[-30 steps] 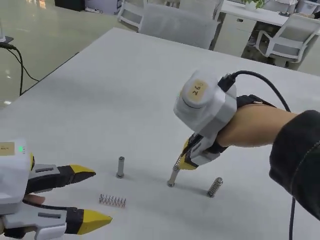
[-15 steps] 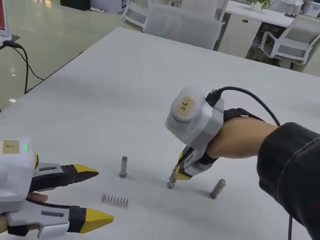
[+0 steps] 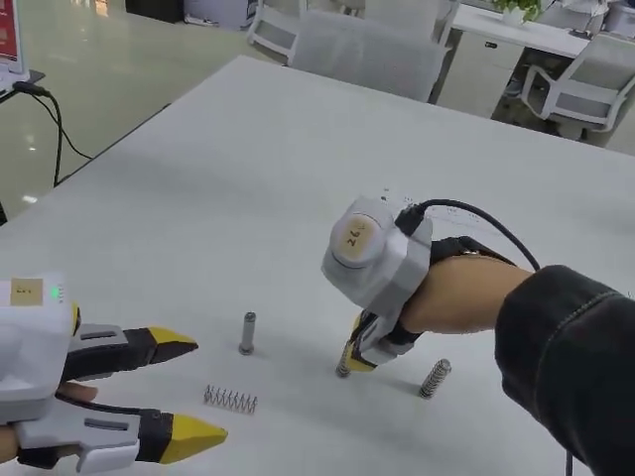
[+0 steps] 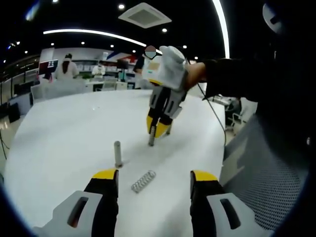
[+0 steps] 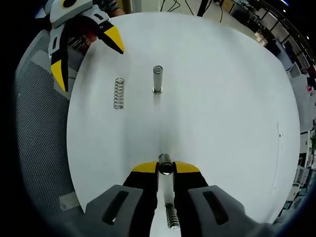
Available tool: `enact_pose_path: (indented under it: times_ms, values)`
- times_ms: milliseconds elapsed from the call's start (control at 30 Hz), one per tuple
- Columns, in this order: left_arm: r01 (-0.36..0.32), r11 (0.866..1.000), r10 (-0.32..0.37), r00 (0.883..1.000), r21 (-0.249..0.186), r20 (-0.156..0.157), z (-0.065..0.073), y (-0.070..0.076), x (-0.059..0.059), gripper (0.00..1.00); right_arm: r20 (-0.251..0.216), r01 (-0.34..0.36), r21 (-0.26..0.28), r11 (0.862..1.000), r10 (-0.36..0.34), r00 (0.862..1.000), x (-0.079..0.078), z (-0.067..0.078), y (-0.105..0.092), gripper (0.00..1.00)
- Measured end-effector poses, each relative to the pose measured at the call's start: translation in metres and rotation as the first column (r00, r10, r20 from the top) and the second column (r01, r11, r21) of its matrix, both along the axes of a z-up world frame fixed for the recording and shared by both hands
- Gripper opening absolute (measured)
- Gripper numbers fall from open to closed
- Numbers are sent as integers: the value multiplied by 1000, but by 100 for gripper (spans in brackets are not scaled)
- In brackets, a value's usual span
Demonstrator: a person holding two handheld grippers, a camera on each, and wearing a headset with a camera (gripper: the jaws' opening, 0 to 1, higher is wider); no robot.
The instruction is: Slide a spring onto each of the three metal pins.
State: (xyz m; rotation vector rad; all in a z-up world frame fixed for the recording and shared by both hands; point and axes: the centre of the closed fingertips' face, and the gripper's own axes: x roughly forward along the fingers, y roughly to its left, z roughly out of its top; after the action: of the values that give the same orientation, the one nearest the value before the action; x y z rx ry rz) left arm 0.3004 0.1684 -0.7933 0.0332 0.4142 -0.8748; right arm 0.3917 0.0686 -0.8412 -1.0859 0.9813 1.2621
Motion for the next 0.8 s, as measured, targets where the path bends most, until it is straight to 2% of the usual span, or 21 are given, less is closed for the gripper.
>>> enact_pose_path:
  times_ms: [133, 233, 467, 667, 800]
  values:
    - [2, 1000, -2, 1000, 2, -1, 0, 0, -1, 53, -1, 1, 9, 1000, -1, 1000, 0, 0, 0, 9]
    - [3, 1000, -3, 1000, 3, -2, -1, 0, -1, 53, 11, -2, 18, 1000, 2, 1000, 2, 1, 0, 15]
    - [4, 1000, -4, 1000, 3, -3, -1, 0, -1, 53, 31, -1, 41, 999, 0, 1000, 3, 10, -1, 19]
    - [5, 1000, -5, 1000, 8, -5, -2, 0, -1, 53, 70, -23, 91, 996, 16, 997, 1, 27, 9, 23]
    - [9, 1000, -9, 1000, 11, -7, -3, 0, -2, 53, 77, -53, 128, 990, 43, 996, -9, 36, 23, 22]
